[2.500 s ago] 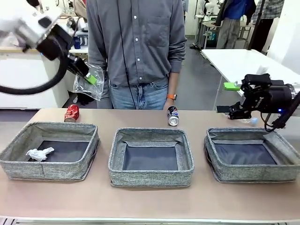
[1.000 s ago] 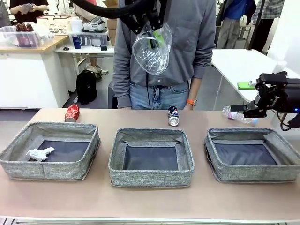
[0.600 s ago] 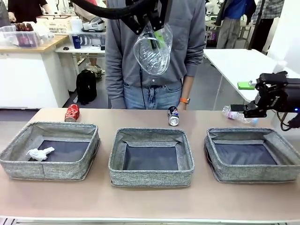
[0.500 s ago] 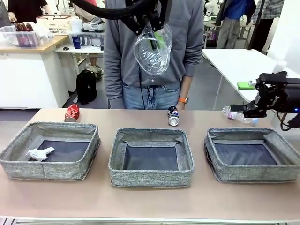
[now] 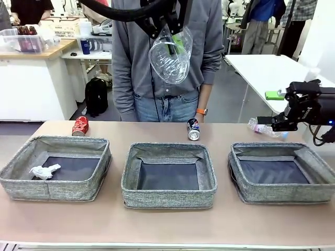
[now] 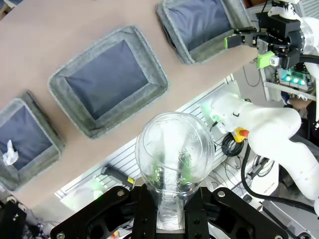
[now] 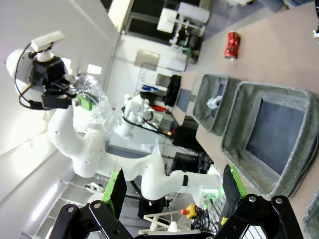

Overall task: Sort the waste into the appropriate baskets.
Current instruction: Place the picked waste into the Fabric basket indicated by the person.

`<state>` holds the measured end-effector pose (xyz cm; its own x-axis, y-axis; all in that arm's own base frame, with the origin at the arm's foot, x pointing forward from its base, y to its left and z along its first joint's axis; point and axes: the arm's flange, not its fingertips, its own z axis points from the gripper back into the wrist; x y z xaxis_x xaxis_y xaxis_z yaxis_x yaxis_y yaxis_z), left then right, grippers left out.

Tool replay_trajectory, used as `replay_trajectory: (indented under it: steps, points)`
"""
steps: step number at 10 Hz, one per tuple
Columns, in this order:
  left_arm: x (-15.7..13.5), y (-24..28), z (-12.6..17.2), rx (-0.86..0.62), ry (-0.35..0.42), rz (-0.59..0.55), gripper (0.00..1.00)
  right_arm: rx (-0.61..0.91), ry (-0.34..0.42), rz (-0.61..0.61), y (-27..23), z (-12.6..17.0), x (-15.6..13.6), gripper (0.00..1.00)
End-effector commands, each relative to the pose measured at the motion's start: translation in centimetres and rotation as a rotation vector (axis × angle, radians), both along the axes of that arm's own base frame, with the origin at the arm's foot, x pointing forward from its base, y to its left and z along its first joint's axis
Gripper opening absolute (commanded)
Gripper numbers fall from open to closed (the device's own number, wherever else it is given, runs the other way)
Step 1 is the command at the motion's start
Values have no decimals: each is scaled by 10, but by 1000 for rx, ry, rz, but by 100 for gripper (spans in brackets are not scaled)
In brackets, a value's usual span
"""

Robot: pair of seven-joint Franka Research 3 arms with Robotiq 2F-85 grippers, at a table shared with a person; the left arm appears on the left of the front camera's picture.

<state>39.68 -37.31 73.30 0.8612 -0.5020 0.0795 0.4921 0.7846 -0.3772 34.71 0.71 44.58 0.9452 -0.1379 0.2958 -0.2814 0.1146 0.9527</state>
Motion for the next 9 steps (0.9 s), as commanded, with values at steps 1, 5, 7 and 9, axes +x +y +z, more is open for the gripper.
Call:
replay_trajectory:
  steps: [1, 5, 7, 9]
  points:
    - [-2, 3, 1, -3, -10, -6, 13, 17, 0, 0, 2, 2, 1, 100]
    - [-2, 3, 1, -3, -10, -6, 13, 17, 0, 0, 2, 2, 1, 100]
    - [-2, 3, 1, -3, -10, -6, 13, 17, 0, 0, 2, 2, 1, 100]
    - [-2, 3, 1, -3, -10, -6, 13, 17, 0, 0, 2, 2, 1, 100]
